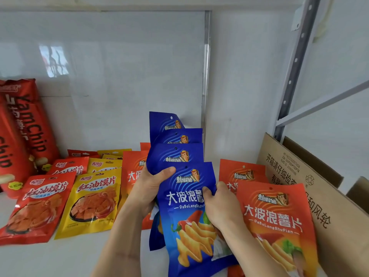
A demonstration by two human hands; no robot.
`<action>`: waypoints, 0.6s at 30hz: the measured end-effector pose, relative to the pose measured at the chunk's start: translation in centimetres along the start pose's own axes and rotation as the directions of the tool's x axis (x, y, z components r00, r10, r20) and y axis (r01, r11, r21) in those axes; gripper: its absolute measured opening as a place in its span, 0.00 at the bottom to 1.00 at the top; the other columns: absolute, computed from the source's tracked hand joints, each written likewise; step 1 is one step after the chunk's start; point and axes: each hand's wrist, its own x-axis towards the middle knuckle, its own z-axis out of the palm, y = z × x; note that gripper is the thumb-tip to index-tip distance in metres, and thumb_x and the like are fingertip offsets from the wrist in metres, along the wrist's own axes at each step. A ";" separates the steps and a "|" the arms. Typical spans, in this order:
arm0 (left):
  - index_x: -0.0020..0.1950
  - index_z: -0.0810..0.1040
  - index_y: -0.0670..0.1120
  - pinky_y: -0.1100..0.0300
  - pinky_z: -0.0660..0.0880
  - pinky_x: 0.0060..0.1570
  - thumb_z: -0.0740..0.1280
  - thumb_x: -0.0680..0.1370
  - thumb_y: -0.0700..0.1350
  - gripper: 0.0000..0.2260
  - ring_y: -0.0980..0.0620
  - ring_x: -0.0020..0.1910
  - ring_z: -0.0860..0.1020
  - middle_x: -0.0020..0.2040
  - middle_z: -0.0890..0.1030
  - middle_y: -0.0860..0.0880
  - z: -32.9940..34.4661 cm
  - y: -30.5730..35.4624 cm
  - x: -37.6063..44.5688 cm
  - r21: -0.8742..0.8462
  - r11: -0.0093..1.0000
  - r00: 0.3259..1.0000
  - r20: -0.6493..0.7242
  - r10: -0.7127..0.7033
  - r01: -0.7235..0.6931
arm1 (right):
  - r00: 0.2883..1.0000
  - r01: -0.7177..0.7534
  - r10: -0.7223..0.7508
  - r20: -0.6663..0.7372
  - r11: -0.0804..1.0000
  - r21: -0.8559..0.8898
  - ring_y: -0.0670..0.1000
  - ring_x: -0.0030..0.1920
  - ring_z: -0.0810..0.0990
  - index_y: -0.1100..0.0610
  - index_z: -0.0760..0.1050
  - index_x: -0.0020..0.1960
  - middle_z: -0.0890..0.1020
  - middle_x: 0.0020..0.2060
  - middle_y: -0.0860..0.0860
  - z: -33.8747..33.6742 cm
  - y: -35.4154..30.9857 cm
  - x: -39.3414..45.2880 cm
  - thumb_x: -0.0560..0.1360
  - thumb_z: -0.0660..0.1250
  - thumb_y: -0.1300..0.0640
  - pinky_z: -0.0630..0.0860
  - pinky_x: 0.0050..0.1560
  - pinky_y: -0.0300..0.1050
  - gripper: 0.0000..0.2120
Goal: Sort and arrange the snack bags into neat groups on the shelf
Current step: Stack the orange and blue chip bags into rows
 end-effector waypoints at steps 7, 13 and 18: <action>0.58 0.77 0.43 0.40 0.81 0.52 0.71 0.79 0.47 0.12 0.40 0.47 0.86 0.49 0.87 0.43 -0.2 -0.6 0.8 -0.001 0.998 0.984 -0.163 -0.065 0.066 | 0.999 0.038 -0.036 -0.036 0.998 0.058 0.45 0.42 0.82 0.54 0.67 0.55 0.82 0.49 0.50 -0.6 -0.3 -0.2 0.79 0.59 0.38 0.81 0.37 0.43 0.19; 0.56 0.77 0.44 0.47 0.83 0.43 0.71 0.79 0.48 0.10 0.43 0.44 0.87 0.46 0.88 0.45 0.3 -0.6 1.0 -0.052 0.997 0.977 -0.201 -0.065 0.056 | 0.977 0.013 -0.020 -0.214 0.999 -0.035 0.50 0.59 0.79 0.53 0.67 0.69 0.79 0.60 0.47 -5.4 1.6 -0.7 0.78 0.56 0.34 0.76 0.52 0.47 0.29; 0.57 0.77 0.44 0.48 0.83 0.41 0.72 0.79 0.48 0.11 0.44 0.42 0.87 0.46 0.87 0.45 0.8 -0.5 1.1 -0.018 0.999 0.976 -0.209 -0.053 0.050 | 0.972 -0.117 0.046 -0.230 0.944 -0.307 0.55 0.69 0.70 0.51 0.65 0.73 0.71 0.70 0.51 -7.8 4.4 -1.6 0.80 0.55 0.38 0.70 0.64 0.53 0.27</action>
